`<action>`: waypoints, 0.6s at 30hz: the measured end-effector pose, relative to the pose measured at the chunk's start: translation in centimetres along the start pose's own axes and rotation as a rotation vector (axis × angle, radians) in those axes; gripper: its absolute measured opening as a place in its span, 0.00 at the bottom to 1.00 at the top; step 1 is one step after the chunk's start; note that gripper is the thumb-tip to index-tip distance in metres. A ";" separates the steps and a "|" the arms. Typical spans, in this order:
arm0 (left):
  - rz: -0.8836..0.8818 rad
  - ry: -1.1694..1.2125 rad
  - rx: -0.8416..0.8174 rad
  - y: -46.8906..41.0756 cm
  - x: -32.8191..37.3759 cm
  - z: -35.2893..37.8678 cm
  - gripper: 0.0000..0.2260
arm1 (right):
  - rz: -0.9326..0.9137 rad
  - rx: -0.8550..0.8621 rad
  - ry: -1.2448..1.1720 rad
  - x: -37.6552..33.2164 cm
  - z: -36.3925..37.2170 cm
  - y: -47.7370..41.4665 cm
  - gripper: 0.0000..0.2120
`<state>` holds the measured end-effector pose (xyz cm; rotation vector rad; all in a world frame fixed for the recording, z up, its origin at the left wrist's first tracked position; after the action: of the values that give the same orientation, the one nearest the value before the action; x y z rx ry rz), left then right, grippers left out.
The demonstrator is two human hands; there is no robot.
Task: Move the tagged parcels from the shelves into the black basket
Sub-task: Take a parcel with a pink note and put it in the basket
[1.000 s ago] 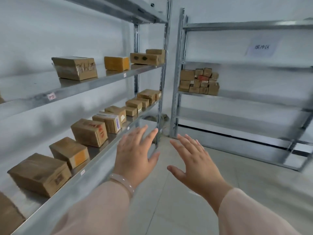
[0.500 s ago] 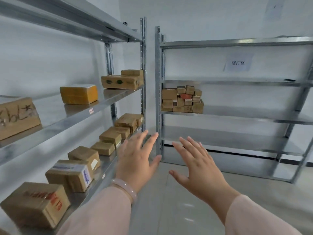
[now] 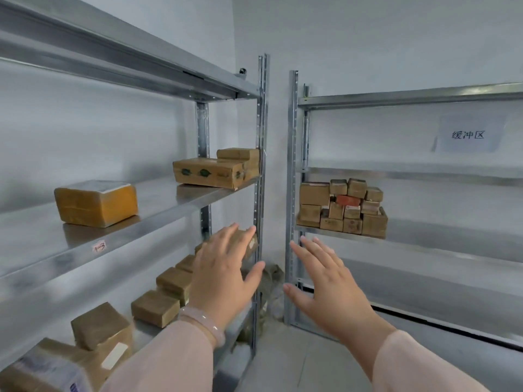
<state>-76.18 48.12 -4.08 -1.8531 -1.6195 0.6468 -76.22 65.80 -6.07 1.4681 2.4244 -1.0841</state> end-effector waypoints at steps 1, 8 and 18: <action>-0.030 0.000 -0.003 -1.1 0.0 0.8 0.27 | -0.015 -0.004 -0.006 1.1 -0.2 -1.5 0.37; -0.157 -0.021 -0.044 -6.8 -1.2 6.8 0.27 | -0.033 -0.044 -0.135 7.7 2.0 -9.0 0.34; -0.260 -0.061 0.039 -17.9 -5.0 14.6 0.26 | -0.134 -0.041 -0.163 13.1 5.7 -22.8 0.34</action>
<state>-99.63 46.42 -1.92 -1.5733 -1.8345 0.6198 -103.03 65.52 -4.09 1.1706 2.4433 -1.1240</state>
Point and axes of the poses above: each hand's wrist, its own y-axis away from the middle knuckle, its own z-axis out of the palm, x = y × z, the point moved 9 cm from there along -y, towards the middle knuckle, and after that the axes turned 14 degrees about -y, right-handed, at the moved point
